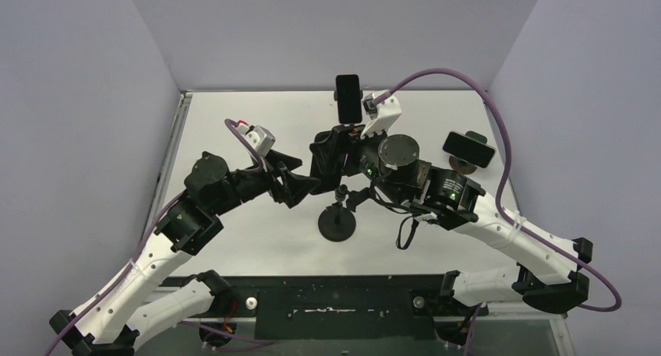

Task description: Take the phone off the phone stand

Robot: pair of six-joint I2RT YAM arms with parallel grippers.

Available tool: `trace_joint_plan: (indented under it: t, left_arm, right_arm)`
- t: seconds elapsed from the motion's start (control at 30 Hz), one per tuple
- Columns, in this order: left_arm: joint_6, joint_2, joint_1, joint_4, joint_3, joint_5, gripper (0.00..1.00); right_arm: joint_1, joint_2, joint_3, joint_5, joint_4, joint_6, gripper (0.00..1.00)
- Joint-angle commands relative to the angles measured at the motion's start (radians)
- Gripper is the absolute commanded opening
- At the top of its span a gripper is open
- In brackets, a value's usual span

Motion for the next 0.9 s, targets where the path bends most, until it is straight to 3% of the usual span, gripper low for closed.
trace_joint_plan:
  t: [0.0, 0.53, 0.87]
  left_arm:
    - [-0.016, 0.012, 0.002, 0.051, 0.036, 0.055, 0.68]
    - [-0.072, 0.031, 0.003, 0.203, -0.048, 0.106, 0.45]
    - [-0.057, 0.039, 0.003, 0.204, -0.059, 0.062, 0.32]
  right_arm:
    - [-0.001, -0.021, 0.030, -0.022, 0.114, 0.009, 0.00]
    - [-0.006, -0.020, -0.026, -0.023, 0.176, 0.032, 0.00]
    - [-0.006, -0.013, -0.038, -0.025, 0.168, 0.038, 0.00]
